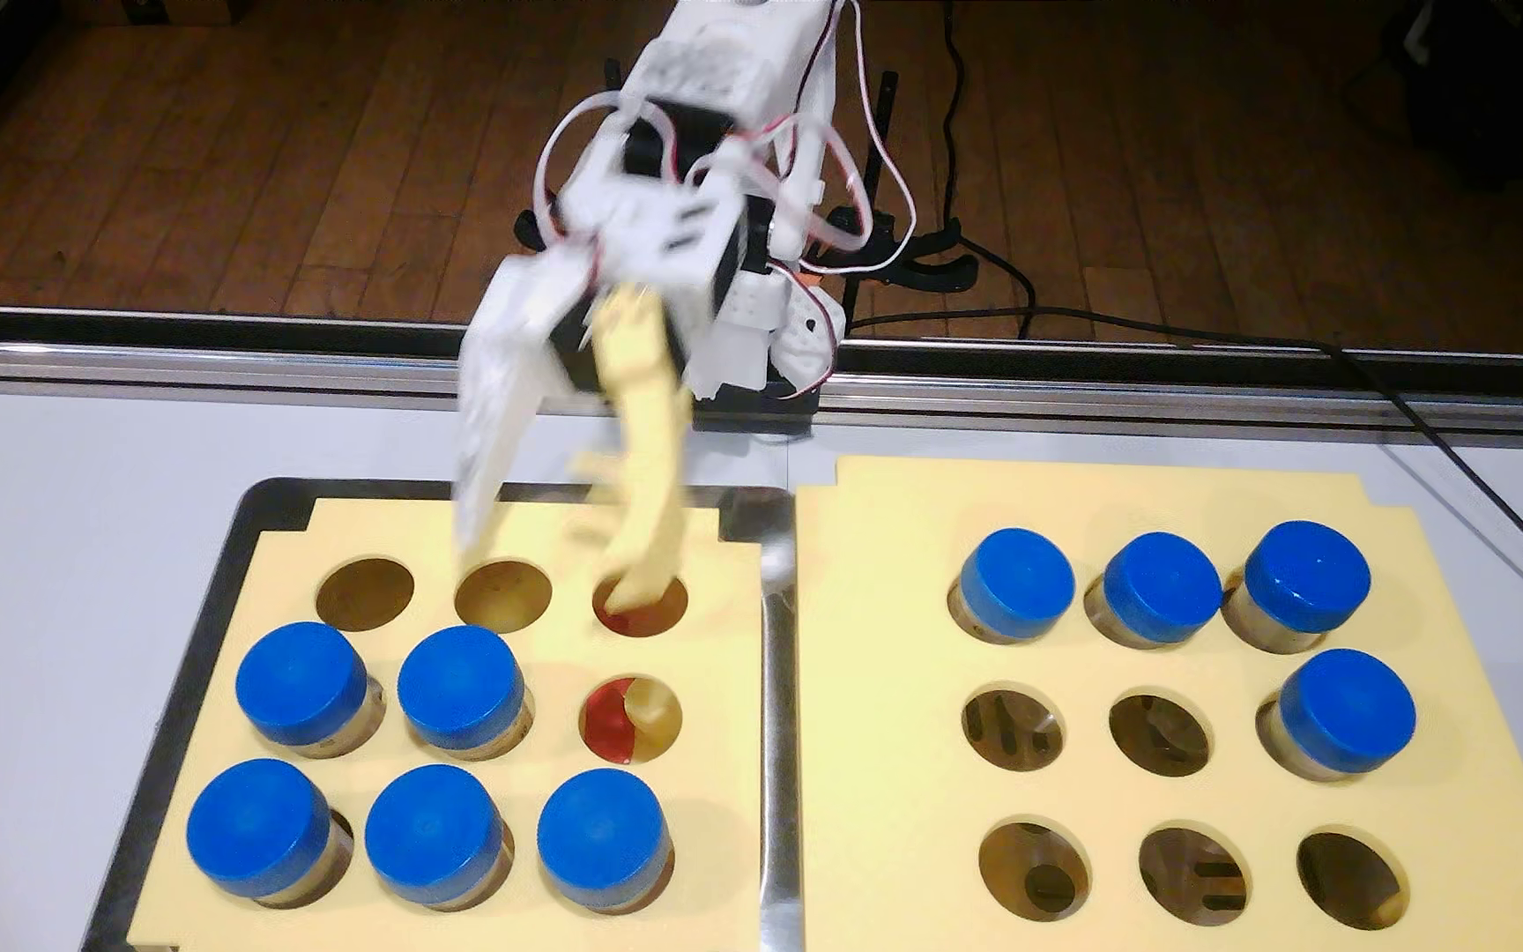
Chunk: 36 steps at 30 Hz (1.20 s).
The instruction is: Move the test tubes
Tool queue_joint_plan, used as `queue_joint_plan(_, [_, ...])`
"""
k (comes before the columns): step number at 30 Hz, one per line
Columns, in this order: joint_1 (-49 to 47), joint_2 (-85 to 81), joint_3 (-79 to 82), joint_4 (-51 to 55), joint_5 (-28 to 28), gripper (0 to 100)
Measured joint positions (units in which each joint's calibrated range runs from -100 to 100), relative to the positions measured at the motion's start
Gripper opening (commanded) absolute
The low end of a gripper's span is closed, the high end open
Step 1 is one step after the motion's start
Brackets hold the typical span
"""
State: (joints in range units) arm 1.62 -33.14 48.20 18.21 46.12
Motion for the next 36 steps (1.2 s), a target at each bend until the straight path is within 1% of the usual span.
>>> queue_joint_plan(6, [-0.09,12.88,-11.52,0.0,0.0,30])
queue_joint_plan(18, [0.0,23.14,-20.33,0.0,0.0,30])
queue_joint_plan(19, [0.09,23.98,-21.36,0.0,0.0,29])
queue_joint_plan(20, [0.35,24.75,-22.01,0.0,0.0,25])
queue_joint_plan(25, [1.23,25.59,-24.17,0.0,0.0,16])
queue_joint_plan(36, [0.7,25.59,-24.64,0.0,0.05,15])
